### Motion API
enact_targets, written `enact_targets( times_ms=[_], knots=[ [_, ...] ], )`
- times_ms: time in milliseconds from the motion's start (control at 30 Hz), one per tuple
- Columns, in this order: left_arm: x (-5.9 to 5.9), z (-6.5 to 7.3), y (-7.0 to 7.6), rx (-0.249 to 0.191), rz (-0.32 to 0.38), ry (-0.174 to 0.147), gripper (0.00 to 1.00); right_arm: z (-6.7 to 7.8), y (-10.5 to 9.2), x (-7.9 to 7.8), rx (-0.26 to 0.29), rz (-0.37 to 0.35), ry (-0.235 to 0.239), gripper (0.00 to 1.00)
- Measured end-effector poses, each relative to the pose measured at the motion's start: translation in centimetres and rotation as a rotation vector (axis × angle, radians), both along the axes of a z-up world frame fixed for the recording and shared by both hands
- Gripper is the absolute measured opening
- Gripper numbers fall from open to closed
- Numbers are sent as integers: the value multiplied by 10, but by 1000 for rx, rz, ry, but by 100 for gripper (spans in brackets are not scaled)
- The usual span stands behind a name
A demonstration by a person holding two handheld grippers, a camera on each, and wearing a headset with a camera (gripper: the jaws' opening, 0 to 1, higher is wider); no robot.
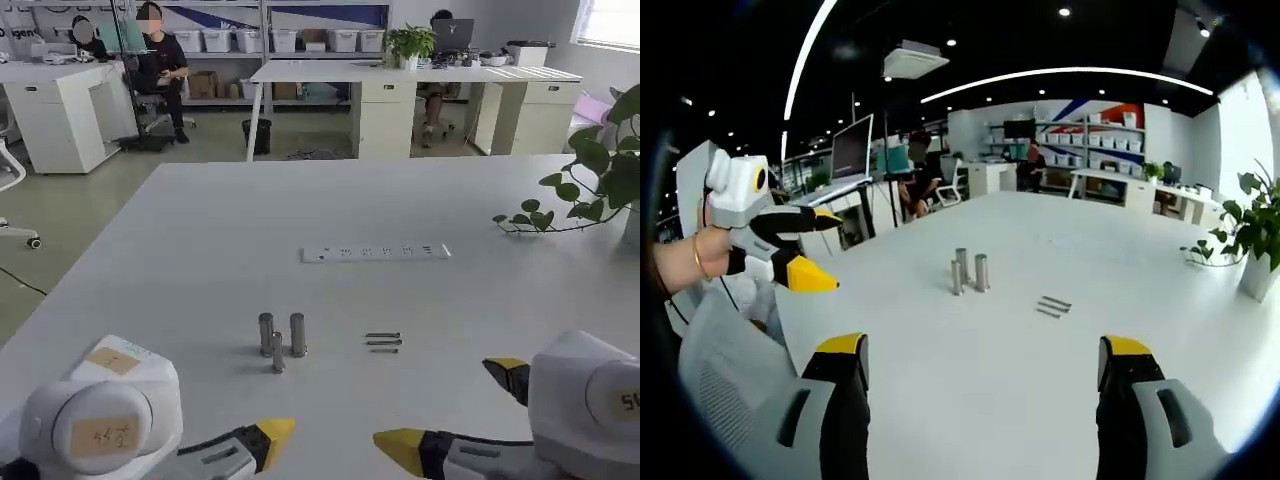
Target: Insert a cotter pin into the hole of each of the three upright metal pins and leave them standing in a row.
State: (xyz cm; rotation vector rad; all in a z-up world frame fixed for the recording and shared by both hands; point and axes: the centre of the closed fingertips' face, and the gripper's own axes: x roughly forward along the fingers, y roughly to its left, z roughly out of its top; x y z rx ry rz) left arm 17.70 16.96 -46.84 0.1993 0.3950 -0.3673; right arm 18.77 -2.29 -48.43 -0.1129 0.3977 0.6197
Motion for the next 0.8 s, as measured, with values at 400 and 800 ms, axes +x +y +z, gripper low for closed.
enact_targets(
  times_ms=[400, 800],
  knots=[
    [0, 1, 0, 3, 1, -2, 86, 0, -1, 1, -11, 0, -3, 84],
    [1, 1, 1, 6, 3, -4, 86, 1, -1, 2, -18, 6, -12, 83]
  ],
)
